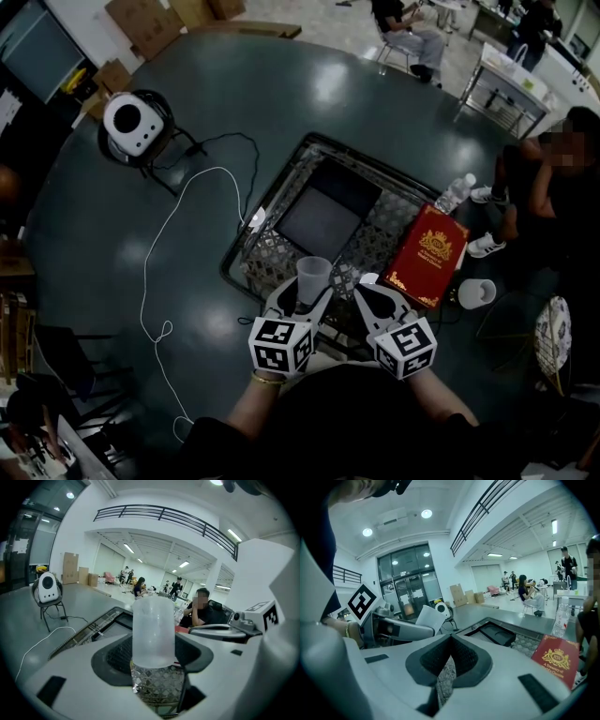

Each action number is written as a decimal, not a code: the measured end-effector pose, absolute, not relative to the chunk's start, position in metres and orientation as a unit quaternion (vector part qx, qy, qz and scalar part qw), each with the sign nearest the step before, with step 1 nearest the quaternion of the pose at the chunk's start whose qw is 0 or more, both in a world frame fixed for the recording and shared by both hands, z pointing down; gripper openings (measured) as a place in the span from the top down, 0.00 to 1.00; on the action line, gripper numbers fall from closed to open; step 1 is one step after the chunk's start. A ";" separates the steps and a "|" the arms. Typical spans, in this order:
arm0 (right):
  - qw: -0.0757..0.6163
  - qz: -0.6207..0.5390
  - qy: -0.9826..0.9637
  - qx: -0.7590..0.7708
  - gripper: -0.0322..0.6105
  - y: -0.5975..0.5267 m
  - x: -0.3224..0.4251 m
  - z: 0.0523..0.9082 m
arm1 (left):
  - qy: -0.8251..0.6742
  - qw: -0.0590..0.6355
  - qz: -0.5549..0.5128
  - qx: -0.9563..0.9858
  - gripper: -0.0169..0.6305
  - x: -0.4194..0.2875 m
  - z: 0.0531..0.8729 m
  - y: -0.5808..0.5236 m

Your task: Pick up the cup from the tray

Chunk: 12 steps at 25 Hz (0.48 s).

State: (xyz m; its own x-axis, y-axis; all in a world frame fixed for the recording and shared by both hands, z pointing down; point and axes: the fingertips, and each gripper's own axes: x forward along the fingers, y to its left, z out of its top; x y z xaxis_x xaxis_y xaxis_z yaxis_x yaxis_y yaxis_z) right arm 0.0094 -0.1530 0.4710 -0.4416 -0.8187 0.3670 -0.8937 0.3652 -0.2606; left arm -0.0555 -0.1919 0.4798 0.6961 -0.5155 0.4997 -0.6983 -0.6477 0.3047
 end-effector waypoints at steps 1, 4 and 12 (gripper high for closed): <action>0.088 0.214 -0.822 0.521 0.93 -0.153 0.009 0.471 | -0.342 0.243 0.187 0.888 0.55 -0.056 0.480 -0.192; 0.088 0.212 -0.823 0.520 0.93 -0.152 0.008 0.470 | -0.342 0.242 0.190 0.888 0.55 -0.055 0.481 -0.192; 0.090 0.213 -0.823 0.519 0.93 -0.151 0.007 0.472 | -0.341 0.242 0.195 0.887 0.55 -0.055 0.485 -0.189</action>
State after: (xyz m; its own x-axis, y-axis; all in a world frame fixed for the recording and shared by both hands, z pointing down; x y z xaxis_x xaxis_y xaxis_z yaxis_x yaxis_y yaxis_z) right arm 0.0067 -0.1508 0.4720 -0.4458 -0.8160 0.3681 -0.8921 0.3714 -0.2571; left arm -0.0554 -0.1889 0.4850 0.6917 -0.5103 0.5110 -0.6990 -0.6508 0.2963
